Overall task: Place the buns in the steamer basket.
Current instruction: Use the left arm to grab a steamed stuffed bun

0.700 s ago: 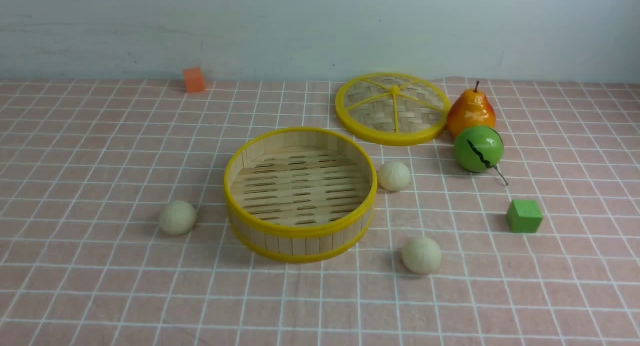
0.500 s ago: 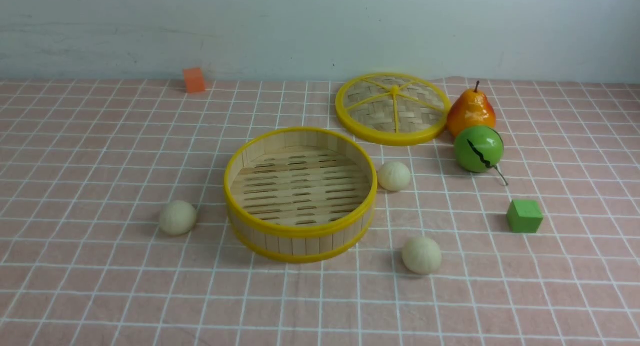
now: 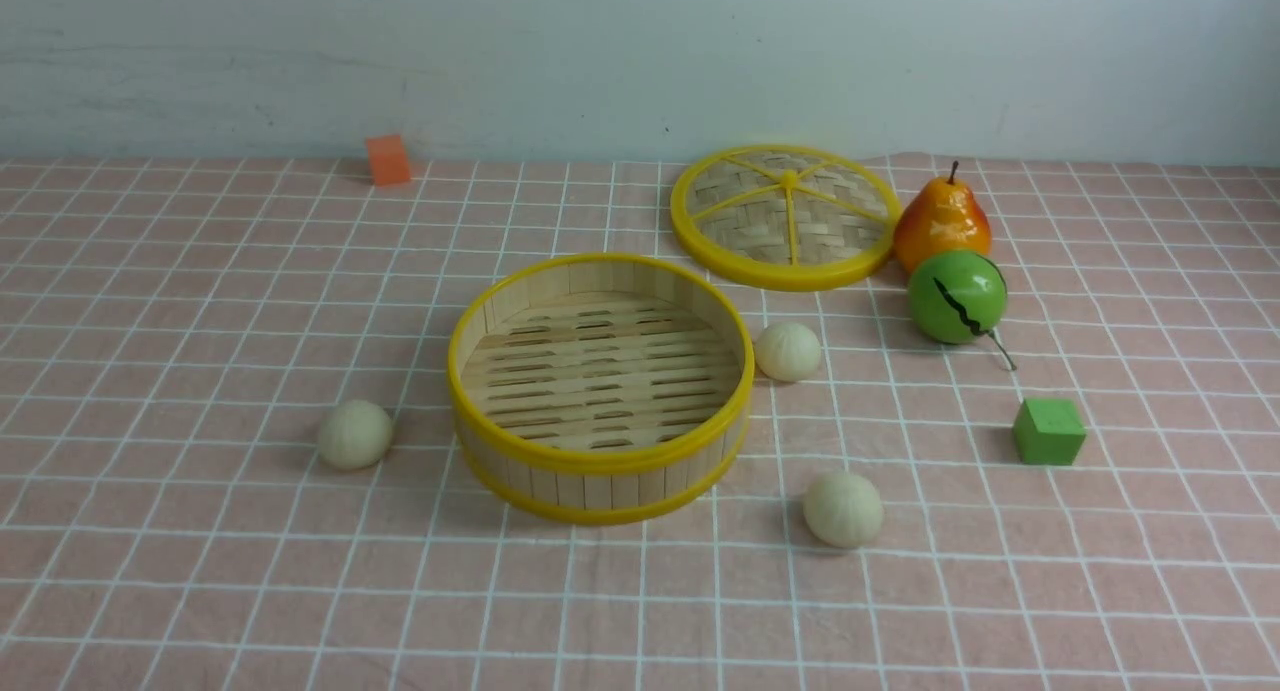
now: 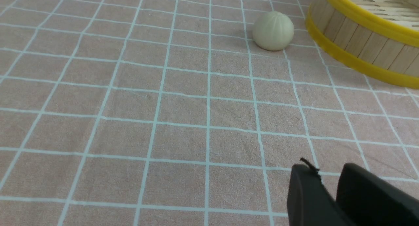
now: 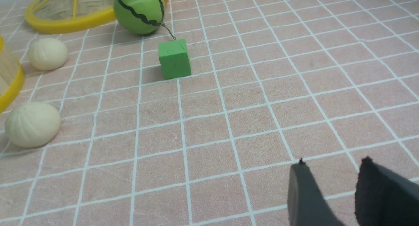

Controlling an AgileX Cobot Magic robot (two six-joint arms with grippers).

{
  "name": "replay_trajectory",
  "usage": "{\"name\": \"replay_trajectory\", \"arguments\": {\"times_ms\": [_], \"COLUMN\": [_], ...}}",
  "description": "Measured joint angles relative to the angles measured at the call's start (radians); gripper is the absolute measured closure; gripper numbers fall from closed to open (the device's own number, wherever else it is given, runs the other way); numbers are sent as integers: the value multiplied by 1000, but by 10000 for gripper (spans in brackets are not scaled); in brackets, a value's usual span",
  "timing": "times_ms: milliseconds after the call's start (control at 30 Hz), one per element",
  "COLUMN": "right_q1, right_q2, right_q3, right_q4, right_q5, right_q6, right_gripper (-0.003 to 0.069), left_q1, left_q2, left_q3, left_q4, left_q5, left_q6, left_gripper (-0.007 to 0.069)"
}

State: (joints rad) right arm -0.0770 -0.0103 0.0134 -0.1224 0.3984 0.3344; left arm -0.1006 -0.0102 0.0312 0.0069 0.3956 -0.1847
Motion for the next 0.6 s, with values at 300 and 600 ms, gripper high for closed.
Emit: {"name": "replay_trajectory", "arguments": {"times_ms": [300, 600], "right_q1": [0, 0], "right_q2": [0, 0], "right_q3": [0, 2], "right_q4": [-4, -30], "right_q5": [0, -20], "right_q6": [0, 0], "right_gripper": [420, 420], "left_q1": [0, 0], "left_q2": [0, 0], "left_q3": [0, 0], "left_q4": [0, -7], "left_q5": [0, -16], "left_q6": [0, 0], "left_gripper": [480, 470]}}
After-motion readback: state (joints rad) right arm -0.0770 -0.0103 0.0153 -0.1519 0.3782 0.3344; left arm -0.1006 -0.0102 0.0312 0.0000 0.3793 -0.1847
